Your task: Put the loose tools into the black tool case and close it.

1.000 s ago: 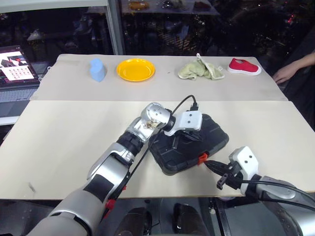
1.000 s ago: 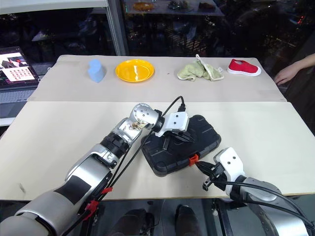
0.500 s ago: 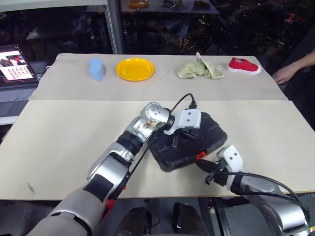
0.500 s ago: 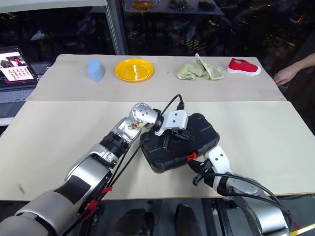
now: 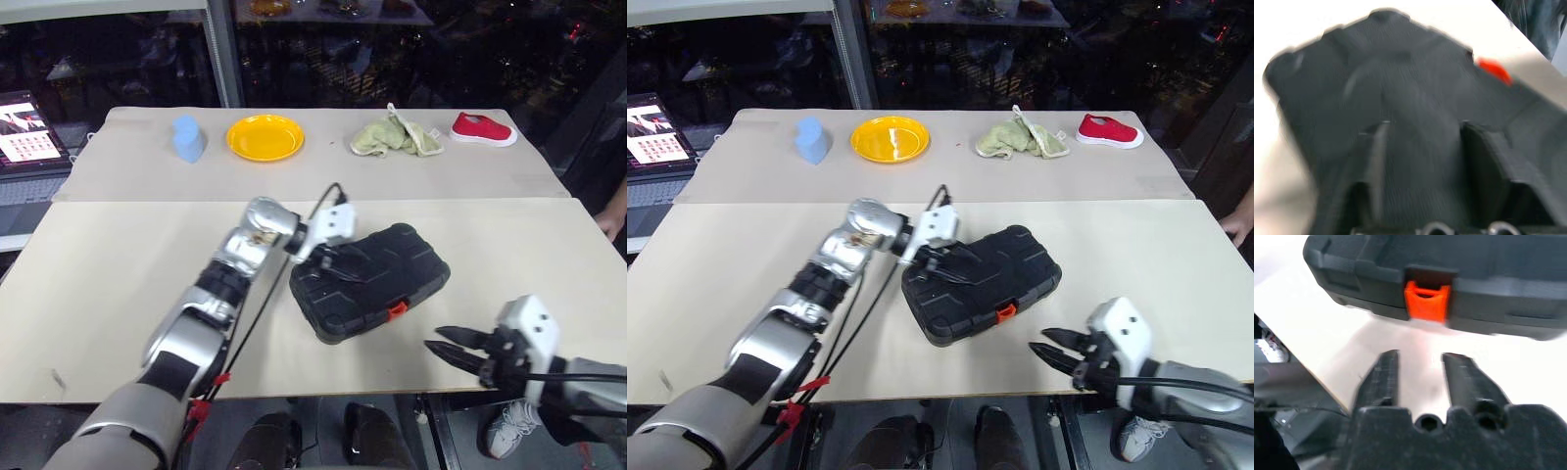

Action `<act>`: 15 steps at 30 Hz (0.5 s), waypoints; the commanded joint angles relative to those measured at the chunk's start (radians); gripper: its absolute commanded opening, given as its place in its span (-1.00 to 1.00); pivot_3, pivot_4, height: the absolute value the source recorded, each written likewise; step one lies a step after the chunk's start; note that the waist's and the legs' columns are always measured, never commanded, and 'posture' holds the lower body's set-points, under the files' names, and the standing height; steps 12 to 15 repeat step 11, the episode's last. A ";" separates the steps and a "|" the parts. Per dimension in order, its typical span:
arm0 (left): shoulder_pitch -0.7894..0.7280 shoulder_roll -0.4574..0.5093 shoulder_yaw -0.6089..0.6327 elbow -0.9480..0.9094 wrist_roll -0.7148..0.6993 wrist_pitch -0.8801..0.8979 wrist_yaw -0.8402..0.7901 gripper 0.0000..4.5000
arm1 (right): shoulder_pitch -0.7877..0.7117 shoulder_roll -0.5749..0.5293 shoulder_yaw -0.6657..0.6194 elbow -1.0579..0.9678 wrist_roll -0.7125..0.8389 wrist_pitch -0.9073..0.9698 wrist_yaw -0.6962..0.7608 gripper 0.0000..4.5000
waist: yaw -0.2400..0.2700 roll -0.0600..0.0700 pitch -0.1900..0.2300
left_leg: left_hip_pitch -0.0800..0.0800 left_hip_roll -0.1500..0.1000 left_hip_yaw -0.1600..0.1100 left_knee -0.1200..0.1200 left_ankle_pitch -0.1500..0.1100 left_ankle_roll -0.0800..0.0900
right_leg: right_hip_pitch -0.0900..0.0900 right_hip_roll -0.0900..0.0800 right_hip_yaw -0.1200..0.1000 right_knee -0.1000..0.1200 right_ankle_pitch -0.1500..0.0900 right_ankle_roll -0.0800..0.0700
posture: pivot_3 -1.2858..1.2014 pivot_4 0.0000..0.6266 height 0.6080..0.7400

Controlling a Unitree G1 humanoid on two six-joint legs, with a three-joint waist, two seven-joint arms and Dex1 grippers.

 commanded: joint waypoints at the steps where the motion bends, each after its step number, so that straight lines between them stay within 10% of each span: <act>1: 0.093 0.293 0.037 -0.237 -0.202 0.219 -0.125 0.84 | -0.021 -0.096 -0.249 0.083 0.176 0.072 0.150 0.41 | -0.008 0.001 0.001 | 0.000 0.000 0.000 0.000 0.000 0.000 | 0.000 0.001 0.000 0.000 0.000 -0.001 | 0.03 -0.52 1.00; 5: 0.184 0.561 0.116 -0.420 -0.384 0.382 -0.126 1.00 | 0.000 -0.184 -0.408 0.182 0.235 0.132 0.273 0.98 | 0.012 0.003 0.005 | -0.002 0.001 -0.004 -0.001 0.000 0.000 | -0.002 0.000 0.001 0.001 0.002 -0.012 | 0.03 -0.52 1.00; 15: 0.313 0.629 0.343 -0.539 -0.502 0.536 -0.026 1.00 | -0.048 -0.223 -0.461 0.322 0.230 0.131 0.313 0.98 | 0.053 0.004 0.005 | -0.003 -0.003 -0.006 0.000 -0.003 -0.002 | -0.002 -0.003 -0.002 -0.005 0.002 -0.010 | 0.03 -0.52 1.00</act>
